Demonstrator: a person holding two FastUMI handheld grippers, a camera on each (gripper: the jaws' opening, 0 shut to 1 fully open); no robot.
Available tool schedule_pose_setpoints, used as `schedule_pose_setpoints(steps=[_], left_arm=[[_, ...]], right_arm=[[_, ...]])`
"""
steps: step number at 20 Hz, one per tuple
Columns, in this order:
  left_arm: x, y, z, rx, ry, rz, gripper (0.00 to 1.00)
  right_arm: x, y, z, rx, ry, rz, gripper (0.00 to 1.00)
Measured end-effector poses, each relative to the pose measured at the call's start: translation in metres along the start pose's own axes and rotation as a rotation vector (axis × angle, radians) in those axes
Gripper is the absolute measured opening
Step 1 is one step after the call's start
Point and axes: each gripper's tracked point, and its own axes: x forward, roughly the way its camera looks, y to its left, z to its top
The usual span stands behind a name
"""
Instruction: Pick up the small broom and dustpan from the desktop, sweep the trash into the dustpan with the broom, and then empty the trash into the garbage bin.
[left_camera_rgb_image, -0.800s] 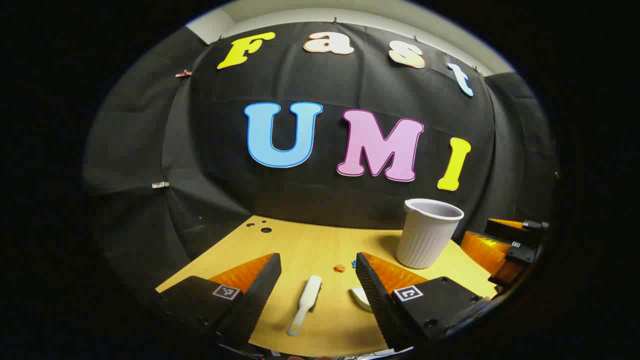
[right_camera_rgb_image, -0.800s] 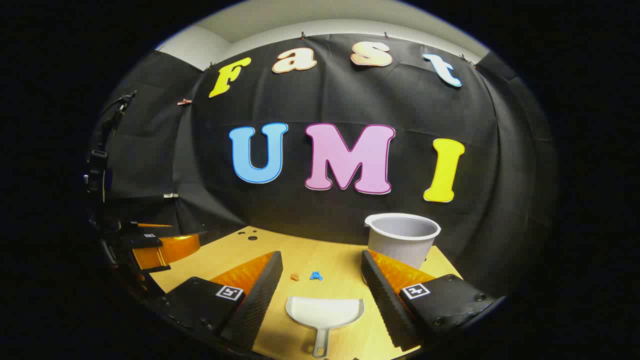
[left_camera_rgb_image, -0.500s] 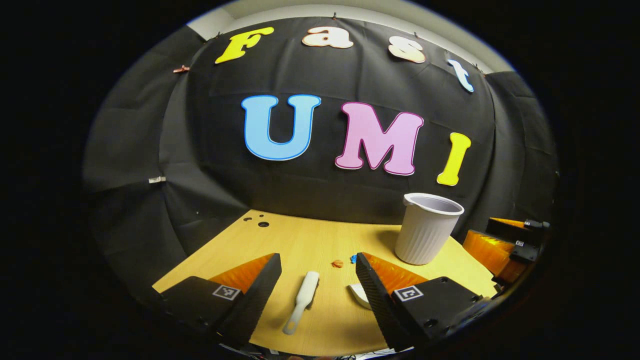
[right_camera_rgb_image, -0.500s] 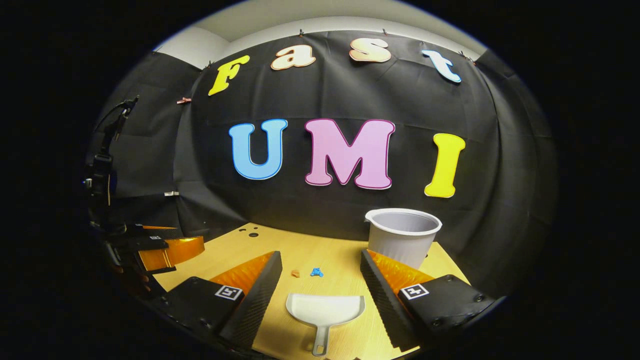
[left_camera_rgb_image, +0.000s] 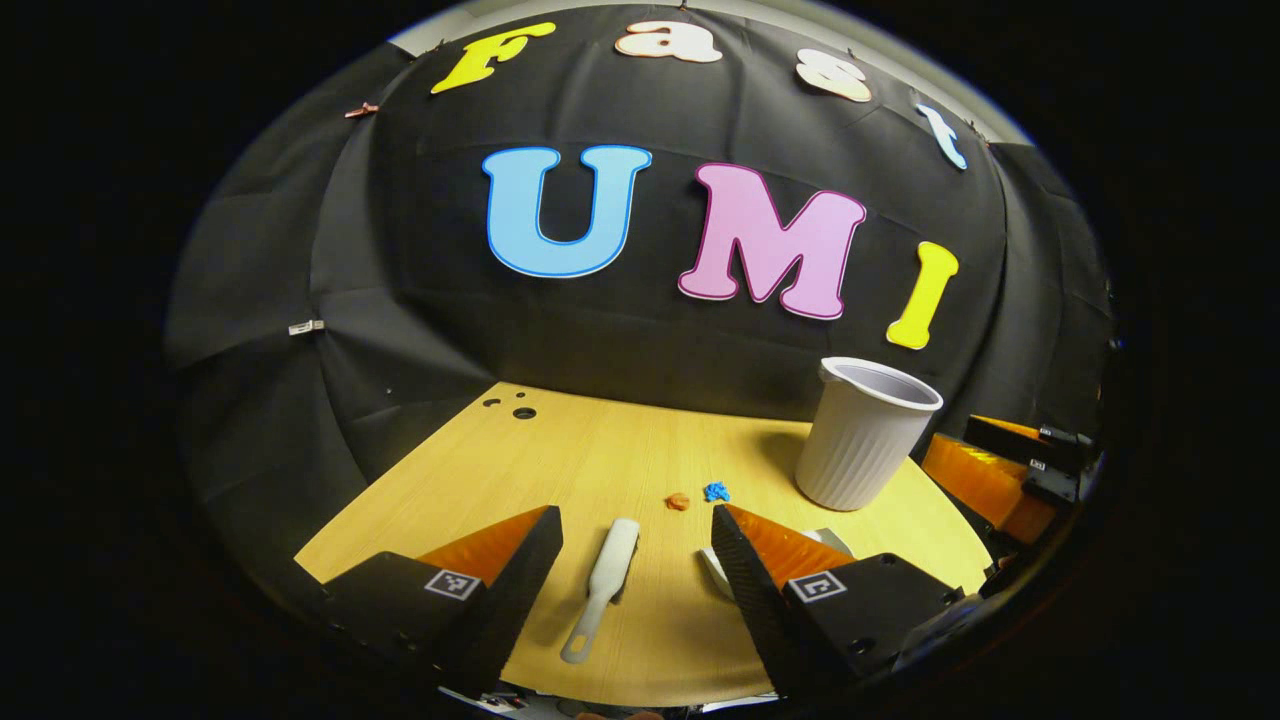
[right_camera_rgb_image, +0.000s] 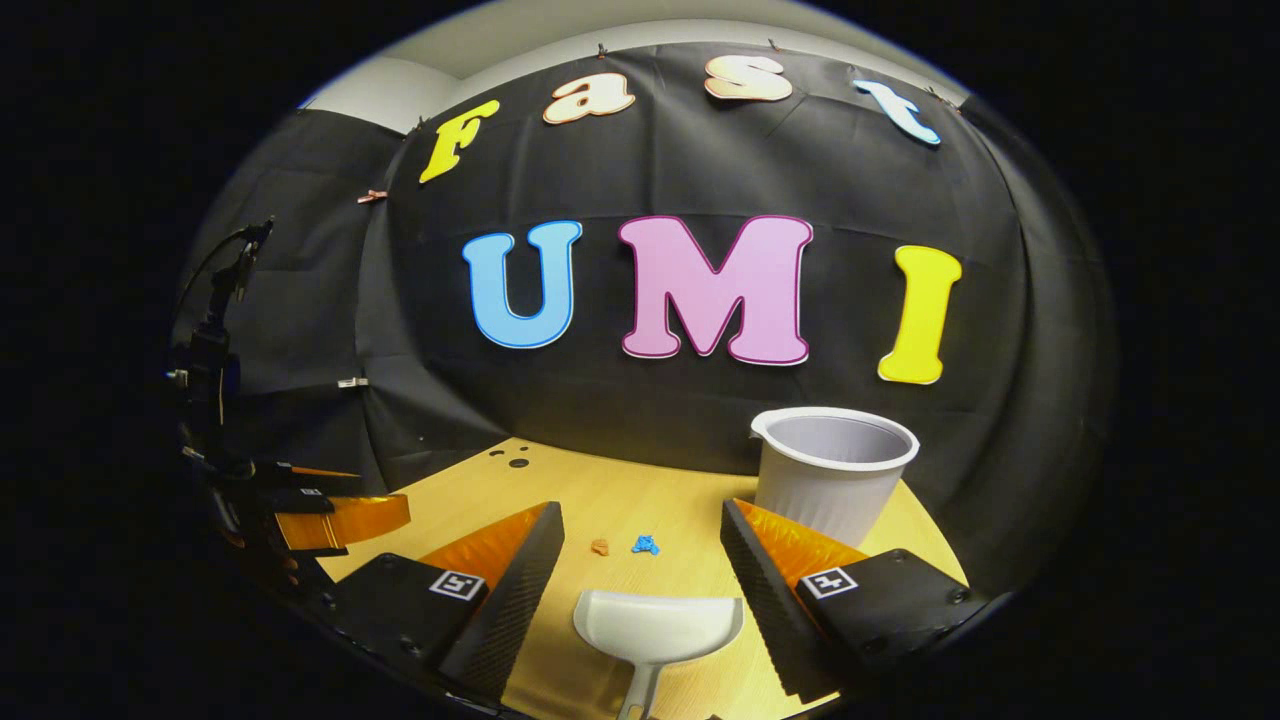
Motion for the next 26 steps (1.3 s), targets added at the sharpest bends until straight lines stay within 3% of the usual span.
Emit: schedule_pose_setpoints(steps=[6, 11, 23, 24, 26], left_arm=[[0.012, -0.005, -0.025, -0.045, 0.098, 0.028, 0.96], [0.026, 0.003, -0.052, 0.029, 0.188, 0.021, 0.96], [0.081, 0.026, -0.157, 0.143, 0.590, -0.026, 0.96], [0.083, 0.028, -0.164, 0.151, 0.629, -0.030, 1.00], [0.093, 0.035, -0.180, 0.176, 0.703, -0.029, 0.96]], right_arm=[[0.011, -0.013, -0.021, -0.029, 0.028, 0.056, 0.98], [0.004, -0.017, -0.037, -0.011, 0.064, 0.047, 0.99], [-0.007, -0.015, -0.072, 0.031, 0.152, 0.044, 0.99], [-0.006, -0.015, -0.073, 0.030, 0.158, 0.045, 0.99], [-0.007, -0.013, -0.077, 0.027, 0.164, 0.049, 0.98]])
